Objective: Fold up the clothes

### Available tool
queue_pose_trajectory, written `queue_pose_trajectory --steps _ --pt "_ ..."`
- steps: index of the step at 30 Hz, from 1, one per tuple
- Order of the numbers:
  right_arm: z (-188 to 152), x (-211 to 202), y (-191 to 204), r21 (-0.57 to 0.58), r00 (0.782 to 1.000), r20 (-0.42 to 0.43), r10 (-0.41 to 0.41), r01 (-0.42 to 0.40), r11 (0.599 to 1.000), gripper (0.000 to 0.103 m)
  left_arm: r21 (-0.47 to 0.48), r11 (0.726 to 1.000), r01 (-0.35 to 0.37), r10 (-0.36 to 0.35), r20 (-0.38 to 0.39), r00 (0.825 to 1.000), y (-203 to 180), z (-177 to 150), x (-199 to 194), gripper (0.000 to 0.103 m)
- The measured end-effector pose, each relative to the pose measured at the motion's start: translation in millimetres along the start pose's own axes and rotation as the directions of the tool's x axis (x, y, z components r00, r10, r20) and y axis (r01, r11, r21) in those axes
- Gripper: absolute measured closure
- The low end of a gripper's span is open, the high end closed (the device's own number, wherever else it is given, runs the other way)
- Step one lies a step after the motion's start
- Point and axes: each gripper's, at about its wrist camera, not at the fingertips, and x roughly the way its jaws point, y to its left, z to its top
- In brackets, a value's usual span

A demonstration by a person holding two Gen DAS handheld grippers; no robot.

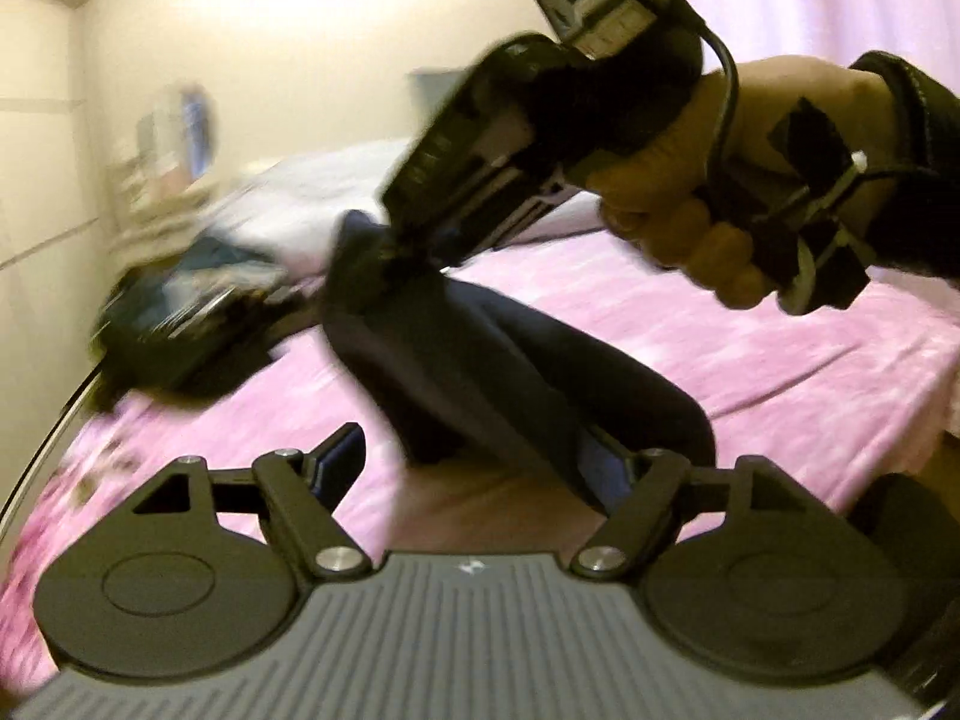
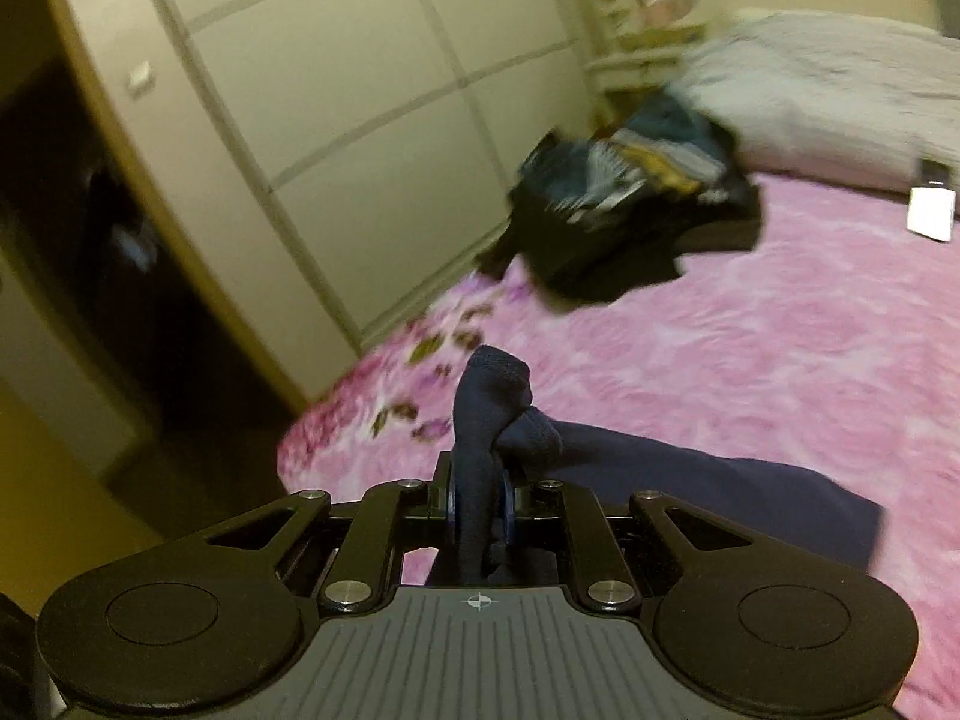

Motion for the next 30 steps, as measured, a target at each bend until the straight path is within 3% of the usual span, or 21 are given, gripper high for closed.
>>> queue_pose_trajectory --steps 4,9,10,11,13,17,20,23,25,27,30 --pt "-16.0 89.7 29.2 -0.059 0.991 -0.13 0.005 -0.013 0.998 0.09 -0.091 0.99 -0.103 0.096 -0.079 0.992 52.3 -36.5 -14.9 0.029" --pt "-50.2 172.2 50.1 -0.096 0.952 -0.295 0.08 -0.113 0.989 0.085 -0.168 0.97 -0.179 0.154 -0.148 0.977 97.7 -68.7 -30.1 0.029" --pt "-53.1 177.4 50.5 -0.102 0.95 -0.3 0.093 -0.129 0.986 0.079 -0.17 0.968 -0.182 0.157 -0.151 0.976 101.4 -71.4 -31.5 0.029" --pt "-56.0 182.6 50.8 -0.109 0.947 -0.304 0.105 -0.144 0.984 0.052 -0.172 0.968 -0.183 0.158 -0.152 0.976 104.3 -73.3 -32.1 0.029" --pt "-54.9 167.3 38.2 -0.113 0.962 -0.242 0.129 -0.16 0.981 0.022 -0.177 0.969 -0.172 0.147 -0.145 0.978 106.1 -73.4 -29.1 0.029" --pt "-50.8 102.7 -15.2 -0.081 0.988 -0.08 0.129 -0.136 0.987 0.022 -0.25 0.958 -0.138 0.108 -0.129 0.986 107.6 -71.9 -14.7 0.029" --pt "-58.6 44.3 -85.3 0.032 0.999 0.032 0.006 -0.007 0.999 0.022 -0.387 0.914 -0.119 0.078 -0.121 0.99 115.9 -74.1 2.2 0.028" --pt "-77.6 -1.0 -156.6 0.222 0.991 0.064 -0.122 0.105 0.969 0.022 -0.506 0.853 -0.125 0.052 -0.156 0.986 125.4 -79.8 26.3 0.027" --pt "-94.4 -21.0 -194.9 0.341 0.982 0.08 -0.17 0.133 0.931 0.017 -0.555 0.818 -0.15 0.043 -0.201 0.979 130.3 -84.9 44.8 0.027" --pt "-109.5 -29.4 -221.2 0.415 0.976 0.091 -0.198 0.143 0.898 0.004 -0.581 0.799 -0.153 0.023 -0.225 0.974 133.5 -89.2 57.7 0.027" --pt "-122.6 -24.2 -244.9 0.451 0.983 0.084 -0.166 0.111 0.886 0.003 -0.614 0.773 -0.161 0.001 -0.252 0.968 140.0 -95.0 75.1 0.028"
